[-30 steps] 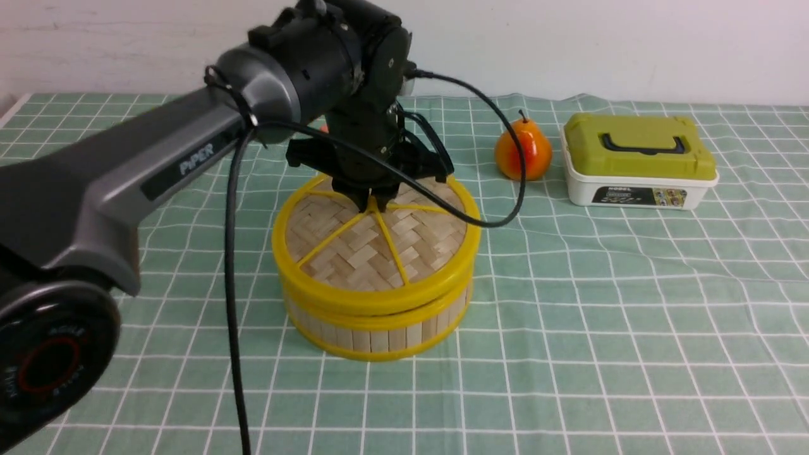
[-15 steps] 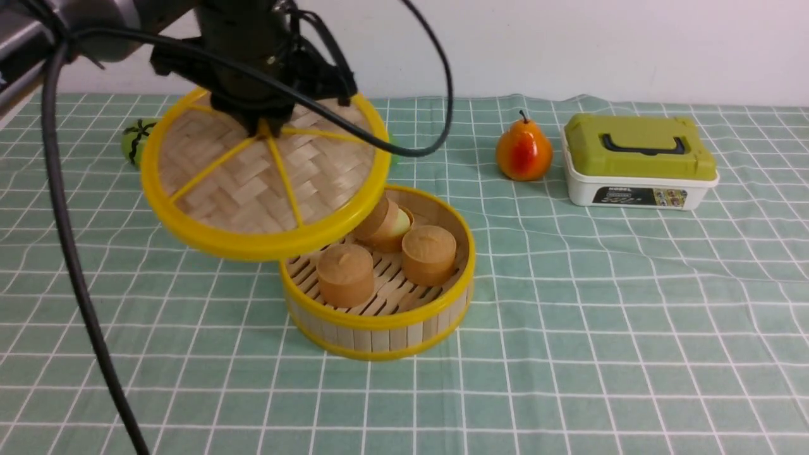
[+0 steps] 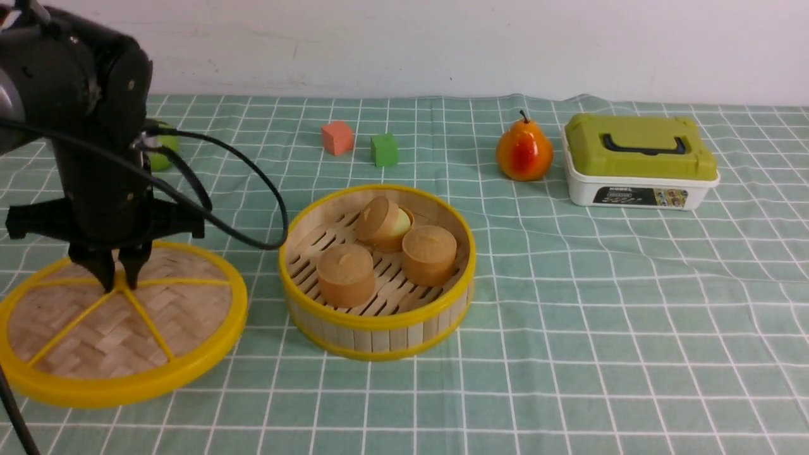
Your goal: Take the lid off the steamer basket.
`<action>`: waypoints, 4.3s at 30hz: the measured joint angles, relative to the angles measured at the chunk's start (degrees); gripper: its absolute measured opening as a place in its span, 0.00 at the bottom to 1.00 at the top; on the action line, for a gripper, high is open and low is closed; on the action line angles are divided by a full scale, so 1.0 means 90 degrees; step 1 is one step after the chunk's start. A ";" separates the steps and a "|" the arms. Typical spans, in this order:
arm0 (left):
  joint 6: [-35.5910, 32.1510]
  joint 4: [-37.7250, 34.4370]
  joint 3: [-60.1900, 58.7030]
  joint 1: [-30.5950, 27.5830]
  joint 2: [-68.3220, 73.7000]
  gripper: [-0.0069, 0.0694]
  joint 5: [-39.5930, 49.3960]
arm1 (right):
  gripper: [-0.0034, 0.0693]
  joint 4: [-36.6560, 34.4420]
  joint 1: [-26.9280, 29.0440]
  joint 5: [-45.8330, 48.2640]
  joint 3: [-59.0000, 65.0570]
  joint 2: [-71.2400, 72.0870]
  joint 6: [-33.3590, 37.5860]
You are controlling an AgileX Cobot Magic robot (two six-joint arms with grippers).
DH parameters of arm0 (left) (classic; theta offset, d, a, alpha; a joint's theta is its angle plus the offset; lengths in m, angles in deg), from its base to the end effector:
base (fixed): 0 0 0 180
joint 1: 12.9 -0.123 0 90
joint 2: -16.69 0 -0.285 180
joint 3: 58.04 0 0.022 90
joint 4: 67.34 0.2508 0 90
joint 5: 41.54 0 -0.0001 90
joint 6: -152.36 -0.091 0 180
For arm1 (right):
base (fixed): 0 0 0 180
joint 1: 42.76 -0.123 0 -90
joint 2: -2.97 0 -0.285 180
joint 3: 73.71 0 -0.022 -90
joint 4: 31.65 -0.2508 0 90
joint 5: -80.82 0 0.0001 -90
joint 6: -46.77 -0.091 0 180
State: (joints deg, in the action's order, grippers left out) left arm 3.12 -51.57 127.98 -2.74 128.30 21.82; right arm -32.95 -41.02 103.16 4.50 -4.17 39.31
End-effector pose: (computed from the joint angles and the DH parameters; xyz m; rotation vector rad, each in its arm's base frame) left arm 0.3687 -0.0436 0.2554 -0.3701 2.8376 0.2509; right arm 0.0521 -0.0008 0.1729 0.1646 1.8732 0.0911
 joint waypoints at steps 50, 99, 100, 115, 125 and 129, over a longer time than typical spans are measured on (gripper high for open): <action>-0.2845 -0.3792 -0.4116 0.0006 -0.6990 0.07 -0.2301 | 0.38 0.0000 0.0000 0.0000 0.0000 0.0000 0.0000; -0.2172 -0.1752 -0.9141 -0.0103 -1.1579 0.08 -0.4681 | 0.38 0.0000 0.0000 0.0000 0.0000 0.0000 0.0000; -0.2119 -0.1700 -0.9252 -0.0175 -1.1594 0.08 -0.4747 | 0.38 0.0000 0.0000 0.0000 0.0000 0.0000 0.0000; -0.1575 -0.1697 -0.9432 -0.0490 -1.1606 0.09 -0.4594 | 0.38 0.0000 0.0000 0.0000 0.0000 0.0000 0.0000; -0.1567 -0.1702 -0.9432 -0.0490 -1.1606 0.10 -0.4578 | 0.38 0.0000 0.0000 0.0000 0.0000 0.0000 0.0000; -0.1567 -0.1702 -0.9432 -0.0490 -1.1606 0.10 -0.4572 | 0.38 0.0000 0.0000 0.0000 0.0000 0.0000 0.0000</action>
State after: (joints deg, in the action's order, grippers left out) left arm -10.98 -66.89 43.10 -7.16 23.84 -19.33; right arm -32.95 -41.02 103.16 4.50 -4.17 39.31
